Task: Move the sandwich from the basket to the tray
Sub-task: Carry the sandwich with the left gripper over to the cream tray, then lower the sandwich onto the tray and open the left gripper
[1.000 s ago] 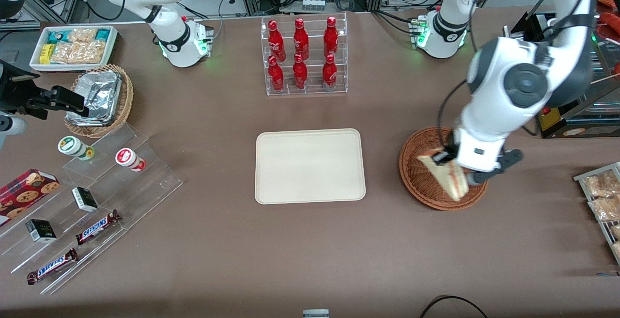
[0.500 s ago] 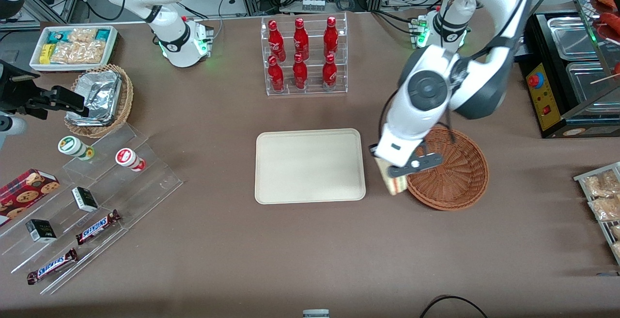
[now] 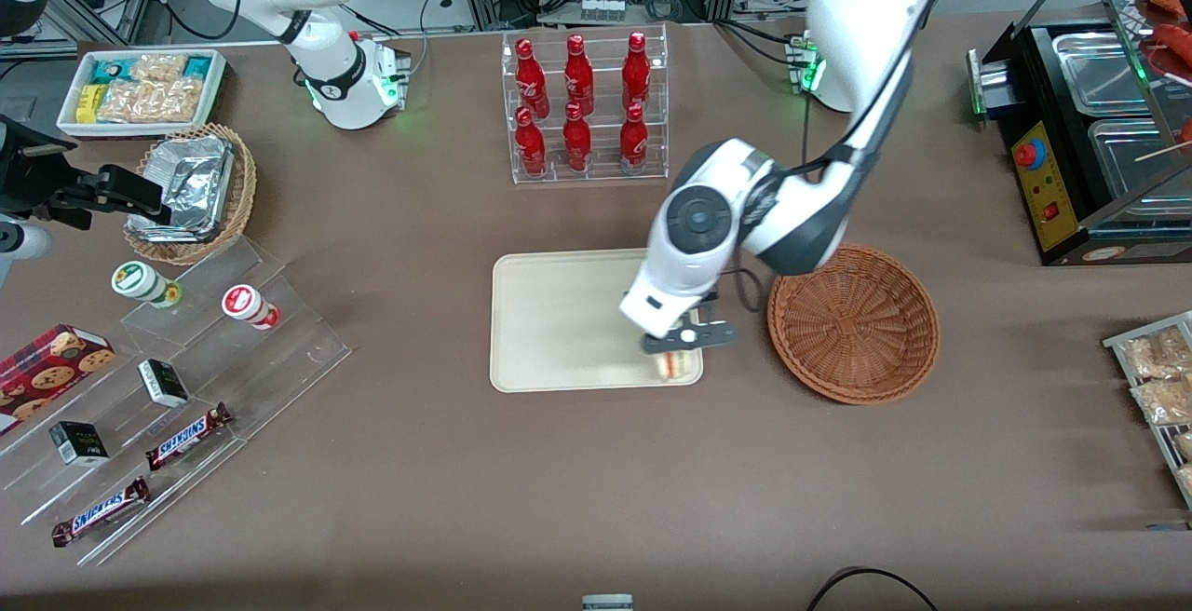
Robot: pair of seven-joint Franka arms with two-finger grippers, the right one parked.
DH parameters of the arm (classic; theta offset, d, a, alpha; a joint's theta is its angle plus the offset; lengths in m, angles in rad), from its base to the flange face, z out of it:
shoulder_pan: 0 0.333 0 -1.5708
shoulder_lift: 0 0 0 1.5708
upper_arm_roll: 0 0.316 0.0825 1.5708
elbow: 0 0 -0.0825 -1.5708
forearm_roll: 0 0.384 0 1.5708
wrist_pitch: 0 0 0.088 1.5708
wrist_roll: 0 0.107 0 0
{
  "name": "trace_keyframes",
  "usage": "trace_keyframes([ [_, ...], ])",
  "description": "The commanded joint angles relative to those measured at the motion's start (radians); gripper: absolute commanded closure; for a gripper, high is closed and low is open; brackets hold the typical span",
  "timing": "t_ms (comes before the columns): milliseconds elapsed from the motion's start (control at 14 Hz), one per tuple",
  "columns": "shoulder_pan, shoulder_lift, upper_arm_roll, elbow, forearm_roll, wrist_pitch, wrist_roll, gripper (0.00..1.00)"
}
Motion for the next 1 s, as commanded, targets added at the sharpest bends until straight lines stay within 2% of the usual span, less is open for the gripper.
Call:
trace_keyframes([
  [0, -0.045, 0.080, 0.009, 0.089, 0.012, 0.050, -0.003, 1.00],
  [929, -0.146, 0.204, 0.012, 0.091, 0.032, 0.134, 0.025, 1.00],
])
